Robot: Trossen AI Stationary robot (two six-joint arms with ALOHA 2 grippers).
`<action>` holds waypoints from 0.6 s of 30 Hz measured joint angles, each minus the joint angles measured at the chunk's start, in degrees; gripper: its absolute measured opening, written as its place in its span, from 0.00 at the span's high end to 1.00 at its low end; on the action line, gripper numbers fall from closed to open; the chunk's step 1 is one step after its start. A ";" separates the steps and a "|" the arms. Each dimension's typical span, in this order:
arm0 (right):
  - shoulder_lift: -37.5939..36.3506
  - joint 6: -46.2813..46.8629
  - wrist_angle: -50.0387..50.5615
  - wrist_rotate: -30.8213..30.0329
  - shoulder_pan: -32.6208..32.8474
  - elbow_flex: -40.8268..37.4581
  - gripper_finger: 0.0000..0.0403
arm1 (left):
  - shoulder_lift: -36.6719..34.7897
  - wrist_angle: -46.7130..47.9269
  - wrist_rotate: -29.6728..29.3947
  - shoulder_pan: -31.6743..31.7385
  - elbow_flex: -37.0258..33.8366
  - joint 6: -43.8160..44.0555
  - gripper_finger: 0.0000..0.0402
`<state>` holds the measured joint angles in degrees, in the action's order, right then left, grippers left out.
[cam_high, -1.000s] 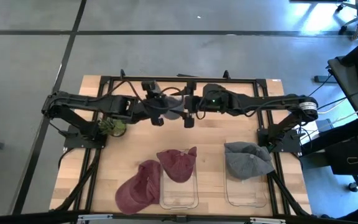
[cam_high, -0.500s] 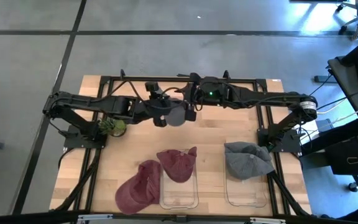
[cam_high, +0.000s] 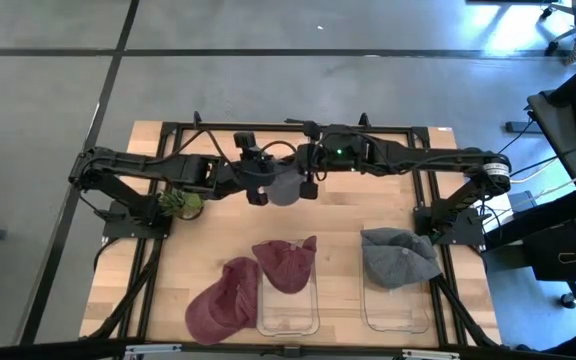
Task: Pick & Place hat
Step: Put the gray cap into the right transparent bin
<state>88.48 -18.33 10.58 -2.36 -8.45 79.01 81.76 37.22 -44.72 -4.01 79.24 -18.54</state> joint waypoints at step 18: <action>-11.27 5.25 20.77 -9.81 7.29 6.89 0.99 | -11.29 -5.23 21.35 0.38 -5.49 3.44 0.67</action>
<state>77.21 -13.08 31.35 -12.17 -1.16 85.90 70.46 31.99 -23.37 -3.63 73.76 -15.10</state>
